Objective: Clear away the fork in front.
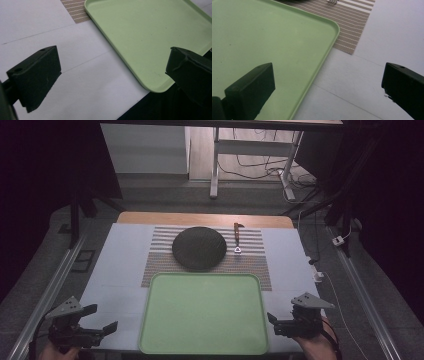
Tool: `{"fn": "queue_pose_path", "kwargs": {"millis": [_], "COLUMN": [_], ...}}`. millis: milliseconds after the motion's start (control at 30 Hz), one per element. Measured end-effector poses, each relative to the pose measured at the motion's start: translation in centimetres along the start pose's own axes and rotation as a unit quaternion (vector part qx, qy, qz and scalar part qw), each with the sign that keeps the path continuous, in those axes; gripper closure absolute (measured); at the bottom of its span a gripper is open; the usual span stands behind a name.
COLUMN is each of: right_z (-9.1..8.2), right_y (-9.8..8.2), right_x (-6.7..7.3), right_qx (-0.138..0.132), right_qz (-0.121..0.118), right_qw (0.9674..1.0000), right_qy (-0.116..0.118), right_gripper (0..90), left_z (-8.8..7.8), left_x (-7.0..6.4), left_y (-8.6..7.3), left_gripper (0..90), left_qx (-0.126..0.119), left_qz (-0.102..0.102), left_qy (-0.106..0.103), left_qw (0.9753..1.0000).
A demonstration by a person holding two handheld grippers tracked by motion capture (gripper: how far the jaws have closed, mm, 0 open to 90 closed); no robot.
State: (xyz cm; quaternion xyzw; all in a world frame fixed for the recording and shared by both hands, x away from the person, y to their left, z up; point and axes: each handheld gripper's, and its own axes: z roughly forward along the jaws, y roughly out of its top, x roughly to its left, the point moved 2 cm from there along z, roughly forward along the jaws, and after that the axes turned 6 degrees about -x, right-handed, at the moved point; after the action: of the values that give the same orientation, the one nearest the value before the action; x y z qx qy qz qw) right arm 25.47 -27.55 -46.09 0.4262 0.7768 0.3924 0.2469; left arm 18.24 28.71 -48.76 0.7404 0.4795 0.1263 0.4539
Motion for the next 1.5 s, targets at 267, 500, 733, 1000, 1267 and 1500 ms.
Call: {"fn": "queue_pose_path", "kwargs": {"millis": [267,500,733,1000,1267,1500], "right_z": [1.4,2.6,4.1,5.8,7.6,10.0], "right_y": [1.0,1.6,2.7,4.0,4.9,6.0], "right_x": [0.3,0.7,1.2,1.5,1.5,0.8], "right_qx": [0.001,0.003,0.014,0.012,0.023,0.036], "right_qz": [-0.009,-0.015,-0.040,-0.054,-0.073,-0.072], "right_qw": [0.9994,0.9989,0.9980,0.9970,0.9954,0.9960], "right_qy": [0.032,0.045,0.047,0.053,0.058,0.037], "right_gripper": [0.6,0.6,0.6,0.6,0.8,0.8], "left_z": [-0.1,-0.2,-0.1,-0.1,-0.1,0.0], "left_x": [0.0,0.1,0.0,0.0,0.0,0.1], "left_y": [-0.1,-0.1,-0.1,-0.1,-0.1,-0.1], "left_gripper": [0.0,0.0,0.0,0.0,0.0,0.0], "left_qx": [-0.001,-0.002,0.000,0.001,0.002,0.004], "left_qz": [0.000,0.000,0.001,0.002,0.002,0.002], "left_qy": [0.002,0.003,0.001,0.001,0.000,-0.002], "left_qw": [1.0000,1.0000,1.0000,1.0000,1.0000,1.0000]}}
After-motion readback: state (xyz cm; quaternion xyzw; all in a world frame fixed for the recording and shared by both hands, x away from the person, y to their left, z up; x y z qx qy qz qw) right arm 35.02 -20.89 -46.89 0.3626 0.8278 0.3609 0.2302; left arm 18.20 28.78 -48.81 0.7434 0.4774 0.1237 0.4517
